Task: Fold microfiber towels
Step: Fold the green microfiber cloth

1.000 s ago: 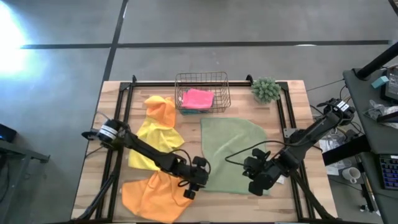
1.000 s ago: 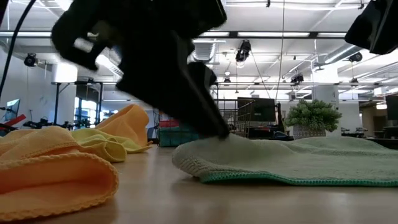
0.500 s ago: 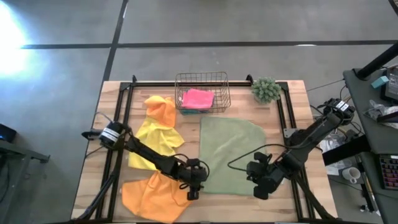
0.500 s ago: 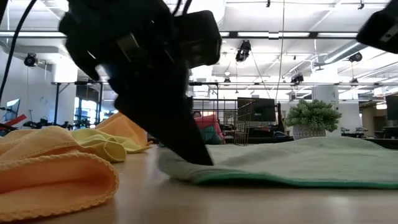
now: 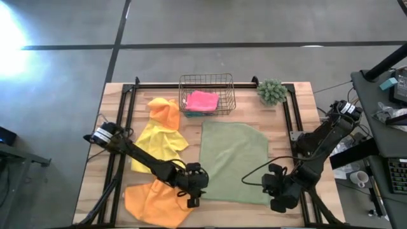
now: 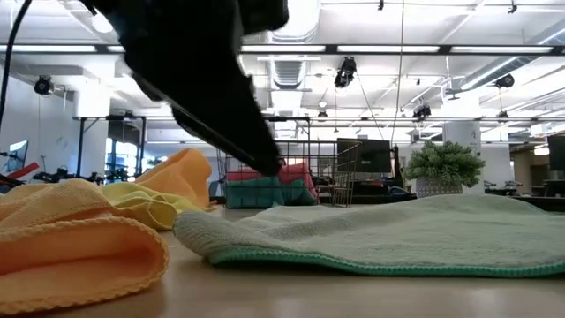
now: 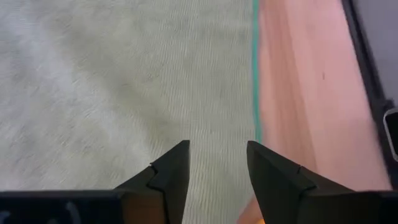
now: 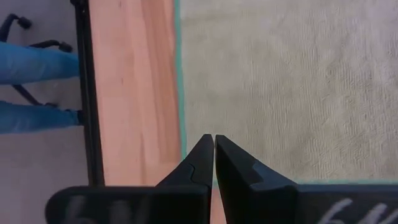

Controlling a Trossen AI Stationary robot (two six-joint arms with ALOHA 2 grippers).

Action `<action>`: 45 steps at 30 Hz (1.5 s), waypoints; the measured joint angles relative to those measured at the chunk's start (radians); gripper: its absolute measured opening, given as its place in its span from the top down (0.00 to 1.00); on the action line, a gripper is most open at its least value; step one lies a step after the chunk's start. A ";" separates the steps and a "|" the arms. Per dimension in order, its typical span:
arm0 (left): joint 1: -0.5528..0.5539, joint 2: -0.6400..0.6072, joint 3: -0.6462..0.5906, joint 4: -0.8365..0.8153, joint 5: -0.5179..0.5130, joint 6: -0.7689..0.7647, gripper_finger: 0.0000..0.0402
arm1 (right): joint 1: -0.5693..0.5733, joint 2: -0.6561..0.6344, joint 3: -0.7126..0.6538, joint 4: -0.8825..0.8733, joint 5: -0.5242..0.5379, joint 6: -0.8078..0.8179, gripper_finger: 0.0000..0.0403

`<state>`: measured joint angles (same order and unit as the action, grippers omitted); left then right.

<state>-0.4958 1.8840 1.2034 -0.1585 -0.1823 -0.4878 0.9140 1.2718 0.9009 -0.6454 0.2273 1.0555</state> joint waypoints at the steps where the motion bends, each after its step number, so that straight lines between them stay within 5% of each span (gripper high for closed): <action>1: -0.003 -0.006 0.000 -0.010 -0.010 0.005 0.64 | 0.006 0.000 0.000 0.000 0.000 0.003 0.97; 10: -0.053 -0.007 0.075 -0.148 -0.052 0.134 0.64 | 0.069 0.032 -0.002 0.090 0.001 -0.045 0.81; 20: -0.110 -0.006 0.073 -0.254 -0.145 0.216 0.64 | 0.117 0.230 0.034 0.119 0.008 -0.054 0.64; 30: -0.121 0.057 0.087 -0.236 -0.175 0.214 0.64 | 0.116 0.395 0.140 0.092 0.009 -0.129 0.63; 45: -0.130 0.152 0.160 -0.212 -0.185 0.303 0.64 | 0.116 0.422 0.172 -0.014 0.036 -0.062 0.63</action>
<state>-0.6258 2.0358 1.3636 -0.3702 -0.3672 -0.1848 1.0298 1.6939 1.0728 -0.6590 0.2632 0.9939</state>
